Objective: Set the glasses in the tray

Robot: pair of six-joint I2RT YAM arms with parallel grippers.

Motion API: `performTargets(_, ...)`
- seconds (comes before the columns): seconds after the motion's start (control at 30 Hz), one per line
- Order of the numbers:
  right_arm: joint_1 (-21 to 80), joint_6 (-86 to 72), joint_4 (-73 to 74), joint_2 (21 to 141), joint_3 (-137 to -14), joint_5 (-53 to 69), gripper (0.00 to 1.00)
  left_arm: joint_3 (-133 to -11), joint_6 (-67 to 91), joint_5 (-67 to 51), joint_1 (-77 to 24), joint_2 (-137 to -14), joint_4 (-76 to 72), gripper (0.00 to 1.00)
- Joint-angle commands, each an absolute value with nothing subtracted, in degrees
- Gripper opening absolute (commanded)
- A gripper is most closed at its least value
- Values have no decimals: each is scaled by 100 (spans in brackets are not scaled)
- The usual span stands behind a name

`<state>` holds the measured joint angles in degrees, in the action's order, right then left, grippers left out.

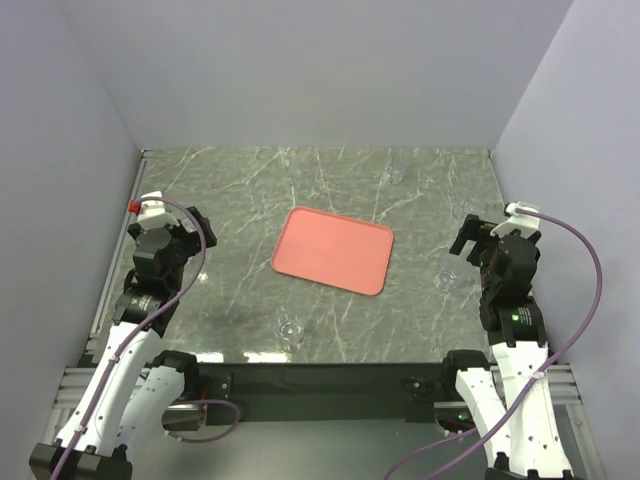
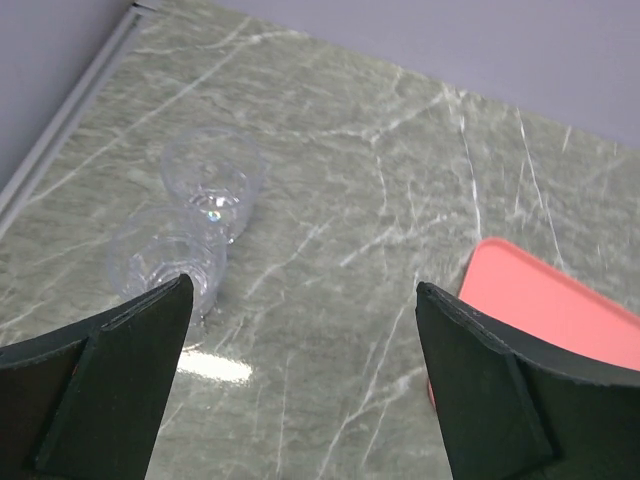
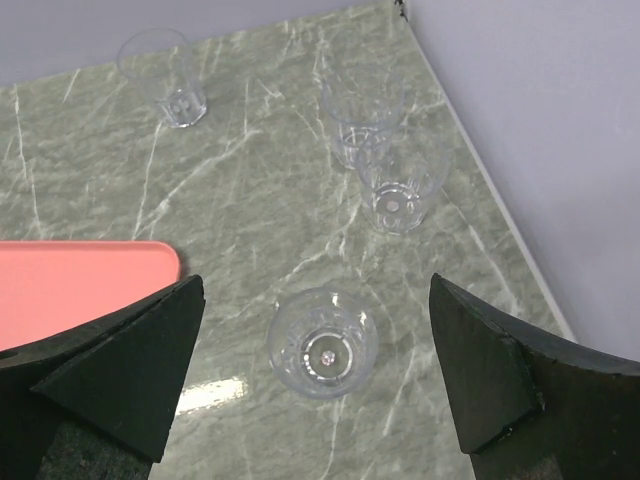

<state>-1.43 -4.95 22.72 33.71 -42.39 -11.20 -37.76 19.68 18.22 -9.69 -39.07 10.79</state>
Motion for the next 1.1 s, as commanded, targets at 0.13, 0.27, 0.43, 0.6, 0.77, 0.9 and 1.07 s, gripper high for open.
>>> performTargets(0.13, -167, -345, 1749, 3314, -3982, -539, 100, -3709, 1653, 1547, -1072, -3814, 844, 99)
performTargets(0.27, -158, 455, 1661, 3278, -3867, 674, 100, -3735, 1635, 1310, -1072, -3806, 826, 99)
performTargets(0.43, -167, 1395, 2021, 3558, -4016, 1573, 100, -3753, 1643, 1222, -1081, -3753, 853, 99)
performTargets(0.6, -167, 2054, 2889, 4130, -4438, 2020, 100, -3744, 1661, 1073, -1081, -3674, 826, 99)
performTargets(0.77, -185, 2347, 3331, 4307, -4711, 2523, 100, -3788, 1740, 914, -1090, -3621, 861, 100)
performTargets(0.9, -176, 2382, 3567, 4306, -4851, 2619, 100, -3832, 1784, 844, -1090, -3551, 896, 99)
performTargets(1.07, -184, 2426, 3928, 4517, -5106, 2892, 100, -3841, 1810, 852, -1090, -3437, 914, 99)
